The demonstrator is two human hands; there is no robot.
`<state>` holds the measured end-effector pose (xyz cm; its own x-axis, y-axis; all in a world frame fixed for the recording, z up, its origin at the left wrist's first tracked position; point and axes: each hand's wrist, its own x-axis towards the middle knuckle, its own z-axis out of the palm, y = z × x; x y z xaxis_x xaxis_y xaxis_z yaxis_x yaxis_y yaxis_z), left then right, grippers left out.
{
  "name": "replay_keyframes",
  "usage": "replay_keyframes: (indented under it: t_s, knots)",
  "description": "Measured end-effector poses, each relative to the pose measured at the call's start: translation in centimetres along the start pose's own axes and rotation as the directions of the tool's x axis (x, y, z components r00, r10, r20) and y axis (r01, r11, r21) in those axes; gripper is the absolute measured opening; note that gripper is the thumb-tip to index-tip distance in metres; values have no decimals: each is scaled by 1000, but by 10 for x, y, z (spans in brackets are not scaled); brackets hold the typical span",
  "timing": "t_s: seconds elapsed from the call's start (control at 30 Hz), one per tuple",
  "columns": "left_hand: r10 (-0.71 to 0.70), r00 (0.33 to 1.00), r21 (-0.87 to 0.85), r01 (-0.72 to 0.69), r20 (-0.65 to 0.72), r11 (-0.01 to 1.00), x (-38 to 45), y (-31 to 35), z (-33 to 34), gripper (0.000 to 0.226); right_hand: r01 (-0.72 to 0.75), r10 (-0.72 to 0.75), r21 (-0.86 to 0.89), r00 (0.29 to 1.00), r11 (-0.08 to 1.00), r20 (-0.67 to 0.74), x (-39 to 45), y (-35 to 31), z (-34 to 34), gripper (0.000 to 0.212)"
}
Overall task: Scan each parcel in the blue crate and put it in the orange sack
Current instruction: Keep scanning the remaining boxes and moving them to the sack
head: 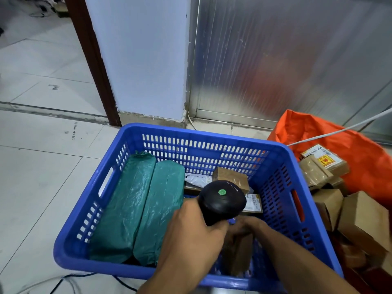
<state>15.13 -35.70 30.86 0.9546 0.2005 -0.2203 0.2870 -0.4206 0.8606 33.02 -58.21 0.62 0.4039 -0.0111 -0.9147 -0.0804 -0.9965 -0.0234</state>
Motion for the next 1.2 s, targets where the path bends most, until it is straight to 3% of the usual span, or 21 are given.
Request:
replay_keyframes:
  t_s: [0.13, 0.27, 0.4, 0.57, 0.9, 1.07, 1.2]
  knots:
    - [57, 998, 8, -57, 4, 998, -3, 3, -2, 11, -24, 29, 43, 994, 999, -104, -130, -24, -13, 59]
    - [70, 998, 38, -70, 0, 997, -10, 8, -2, 13, -11, 61, 141, 932, 990, -358, -147, -10, -12, 83]
    - [54, 999, 47, -54, 3, 997, -12, 12, -3, 14, 56, -7, 101, 904, 993, -428, -170, -1, -18, 108]
    - [46, 999, 10, -46, 3, 999, -13, 14, -10, 9, 131, -151, -76, 836, 989, -527, -213, 6, -29, 97]
    - [4, 998, 0, -4, 57, 1000, -26, 17, -17, 20, 250, -355, -252, 636, 935, -685, -285, 23, -38, 95]
    - [5, 998, -24, -3, 63, 1000, -26, 19, -20, 30, 321, -433, -306, 481, 896, -762, -318, 25, -36, 92]
    - [2, 998, -29, 0, 65, 1000, -22, 17, -21, 13, 285, -494, -412, 345, 865, -798, -335, 25, -28, 97]
